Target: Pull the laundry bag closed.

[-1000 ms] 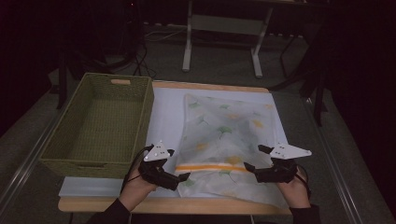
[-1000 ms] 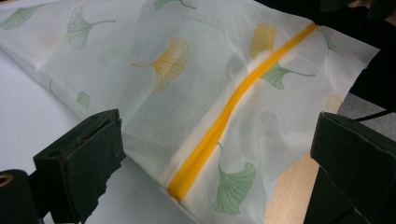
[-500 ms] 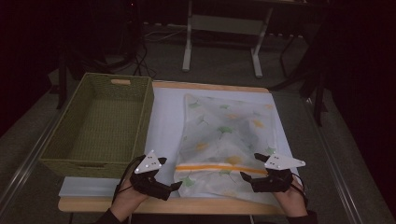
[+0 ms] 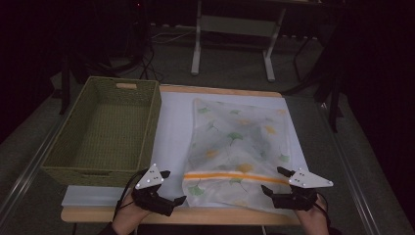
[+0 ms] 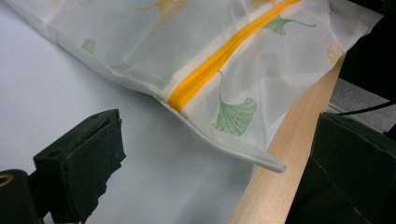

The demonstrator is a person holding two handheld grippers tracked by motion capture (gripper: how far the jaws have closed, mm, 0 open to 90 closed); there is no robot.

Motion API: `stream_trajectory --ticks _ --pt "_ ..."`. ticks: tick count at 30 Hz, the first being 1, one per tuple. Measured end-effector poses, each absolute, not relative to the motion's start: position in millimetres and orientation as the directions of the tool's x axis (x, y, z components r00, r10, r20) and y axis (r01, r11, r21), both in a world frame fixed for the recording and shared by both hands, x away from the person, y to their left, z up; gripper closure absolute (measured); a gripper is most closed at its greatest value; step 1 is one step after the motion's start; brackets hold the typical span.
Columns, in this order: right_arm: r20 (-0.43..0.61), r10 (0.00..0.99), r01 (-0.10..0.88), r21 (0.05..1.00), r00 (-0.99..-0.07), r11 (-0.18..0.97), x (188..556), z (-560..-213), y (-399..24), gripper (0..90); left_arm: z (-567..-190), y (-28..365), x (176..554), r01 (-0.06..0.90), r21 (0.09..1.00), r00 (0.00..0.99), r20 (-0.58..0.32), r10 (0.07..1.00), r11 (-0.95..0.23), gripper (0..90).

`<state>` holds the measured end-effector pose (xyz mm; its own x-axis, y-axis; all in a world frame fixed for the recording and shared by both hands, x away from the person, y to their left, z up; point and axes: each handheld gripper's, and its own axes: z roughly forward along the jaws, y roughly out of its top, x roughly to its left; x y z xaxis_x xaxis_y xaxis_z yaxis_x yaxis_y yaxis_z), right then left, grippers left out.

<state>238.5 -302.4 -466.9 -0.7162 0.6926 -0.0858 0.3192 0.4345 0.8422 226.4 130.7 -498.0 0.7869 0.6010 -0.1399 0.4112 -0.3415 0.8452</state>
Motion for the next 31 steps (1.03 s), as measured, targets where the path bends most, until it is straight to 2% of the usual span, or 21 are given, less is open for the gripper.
stream_trajectory --ticks 9,21,31 --pt "-0.024 0.704 0.349 0.857 -0.71 0.381 233.8 -473.4 -308.8 16.7 -505.2 130.7 224.5 0.394 0.855 0.79 -0.128 0.599 -0.338 3.1" --pt "-0.04 0.722 0.348 0.856 -0.69 0.381 234.6 -475.2 -308.9 16.7 -507.5 129.5 224.5 0.386 0.855 0.788 -0.111 0.605 -0.346 3.1" --pt "-0.026 0.72 0.354 0.858 -0.693 0.372 236.2 -476.8 -309.7 16.7 -509.5 130.3 226.5 0.399 0.856 0.784 -0.131 0.607 -0.33 3.1"
